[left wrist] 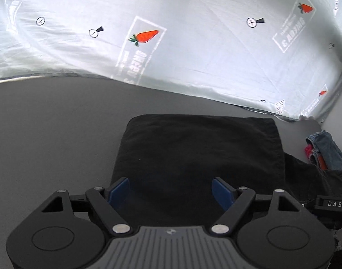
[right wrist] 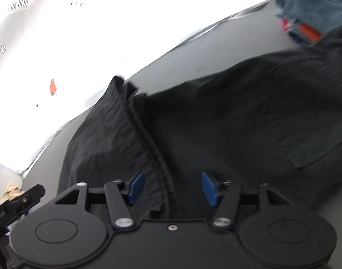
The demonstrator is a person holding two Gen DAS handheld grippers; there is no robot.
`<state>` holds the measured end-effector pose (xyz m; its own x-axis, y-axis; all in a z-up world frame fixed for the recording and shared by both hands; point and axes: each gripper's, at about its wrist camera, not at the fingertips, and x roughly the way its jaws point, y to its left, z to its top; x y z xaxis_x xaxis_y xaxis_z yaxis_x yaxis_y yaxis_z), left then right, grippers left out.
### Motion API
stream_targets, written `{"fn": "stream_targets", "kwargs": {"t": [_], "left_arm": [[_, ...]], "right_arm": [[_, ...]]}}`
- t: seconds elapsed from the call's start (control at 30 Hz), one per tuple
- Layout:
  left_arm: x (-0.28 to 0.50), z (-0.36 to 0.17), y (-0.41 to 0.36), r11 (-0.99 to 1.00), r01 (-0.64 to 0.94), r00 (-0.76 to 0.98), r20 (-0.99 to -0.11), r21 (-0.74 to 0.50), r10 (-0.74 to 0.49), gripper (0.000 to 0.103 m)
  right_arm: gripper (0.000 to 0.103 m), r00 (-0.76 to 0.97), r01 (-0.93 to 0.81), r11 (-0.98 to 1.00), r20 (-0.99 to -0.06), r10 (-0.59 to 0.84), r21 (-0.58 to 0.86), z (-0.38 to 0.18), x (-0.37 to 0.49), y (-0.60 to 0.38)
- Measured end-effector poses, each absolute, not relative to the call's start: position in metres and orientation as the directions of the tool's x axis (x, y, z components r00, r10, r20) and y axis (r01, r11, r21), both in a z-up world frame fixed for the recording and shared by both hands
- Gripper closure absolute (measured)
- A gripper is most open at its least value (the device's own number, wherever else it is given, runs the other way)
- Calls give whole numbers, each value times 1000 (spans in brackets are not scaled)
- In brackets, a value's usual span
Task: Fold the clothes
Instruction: 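Fold the held trousers legs over onto the waist and release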
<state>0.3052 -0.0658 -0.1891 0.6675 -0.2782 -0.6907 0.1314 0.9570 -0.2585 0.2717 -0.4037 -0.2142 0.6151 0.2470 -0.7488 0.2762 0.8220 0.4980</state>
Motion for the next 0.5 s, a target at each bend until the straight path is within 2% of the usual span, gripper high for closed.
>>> {"fn": "stream_targets", "kwargs": {"t": [0.03,0.13,0.2,0.27,0.33,0.4,0.5], "left_arm": [[306,-197,-60,962,104,654,-711,-251,-257,22],[299,-218,-57,975,75,612,-762,-209,-210,22],[293,-232,-58,979,70,579,-791,-193,-198,21],[294,-236,-61,982,84,576,-796,-169,-187,21],[300,-234,-68,983,112,574,-798,-146,-184,20],[304,-233,-70,982,133,574,-798,-131,-184,18],[305,-234,-69,985,127,571,-803,-120,-172,12]], "right_arm": [[45,587,270,833,-768,255,483,-220,278,-395],[44,563,197,927,-811,159,318,-224,277,-366],[36,553,172,946,-822,137,274,-226,274,-356],[38,544,157,955,-829,128,251,-227,271,-351],[66,555,185,944,-822,129,273,-220,265,-357],[87,588,257,896,-794,152,363,-210,255,-374],[100,635,304,796,-735,239,522,-190,235,-404]]}}
